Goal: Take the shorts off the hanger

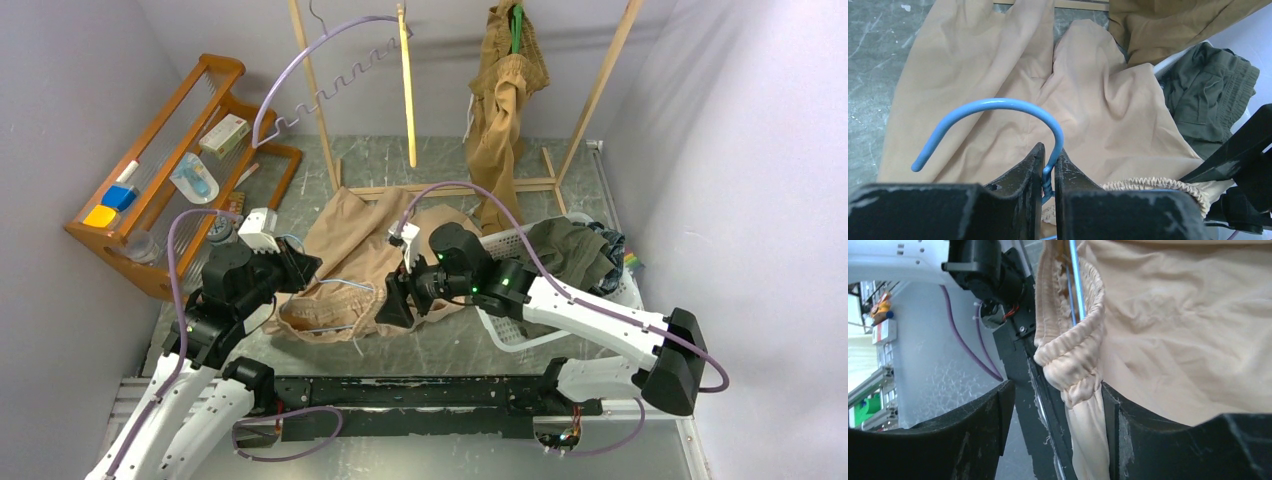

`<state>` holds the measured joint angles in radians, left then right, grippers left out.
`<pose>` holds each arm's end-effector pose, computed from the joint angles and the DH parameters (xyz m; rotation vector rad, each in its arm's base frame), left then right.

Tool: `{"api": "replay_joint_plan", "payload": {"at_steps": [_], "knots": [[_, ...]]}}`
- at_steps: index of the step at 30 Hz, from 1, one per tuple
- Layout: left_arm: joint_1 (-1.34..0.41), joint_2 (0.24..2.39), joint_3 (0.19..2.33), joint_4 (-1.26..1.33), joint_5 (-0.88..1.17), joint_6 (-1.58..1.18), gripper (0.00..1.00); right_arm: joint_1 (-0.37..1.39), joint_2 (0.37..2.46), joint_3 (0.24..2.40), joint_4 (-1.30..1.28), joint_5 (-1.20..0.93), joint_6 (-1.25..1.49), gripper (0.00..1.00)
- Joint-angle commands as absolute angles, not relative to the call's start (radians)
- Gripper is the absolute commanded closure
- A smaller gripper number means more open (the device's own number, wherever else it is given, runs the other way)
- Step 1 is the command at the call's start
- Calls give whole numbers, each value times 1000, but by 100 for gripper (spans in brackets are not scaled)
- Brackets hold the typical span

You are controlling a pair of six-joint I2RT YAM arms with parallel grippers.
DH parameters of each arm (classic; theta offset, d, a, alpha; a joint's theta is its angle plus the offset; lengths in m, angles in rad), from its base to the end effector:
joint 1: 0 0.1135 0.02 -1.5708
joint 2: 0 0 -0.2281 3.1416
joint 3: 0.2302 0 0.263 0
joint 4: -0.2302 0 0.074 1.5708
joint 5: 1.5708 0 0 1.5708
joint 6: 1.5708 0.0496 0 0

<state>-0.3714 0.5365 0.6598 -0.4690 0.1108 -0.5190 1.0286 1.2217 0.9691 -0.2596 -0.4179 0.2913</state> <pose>0.1720 -0.0729 0.2794 -0.0689 1.9772 -0.6972 0.1422 0.2750 0.2635 -1.0775 2.0102 1.1909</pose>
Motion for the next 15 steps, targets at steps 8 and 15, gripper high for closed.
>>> {"api": "replay_joint_plan", "payload": {"at_steps": [8,15], "knots": [[-372,544,717,-481,80,-502,93,1034,1200,1024,-267,-139,319,33],[-373,547,735,-498,77,-500,93,1037,1263,1037,-235,-295,321,50]]}}
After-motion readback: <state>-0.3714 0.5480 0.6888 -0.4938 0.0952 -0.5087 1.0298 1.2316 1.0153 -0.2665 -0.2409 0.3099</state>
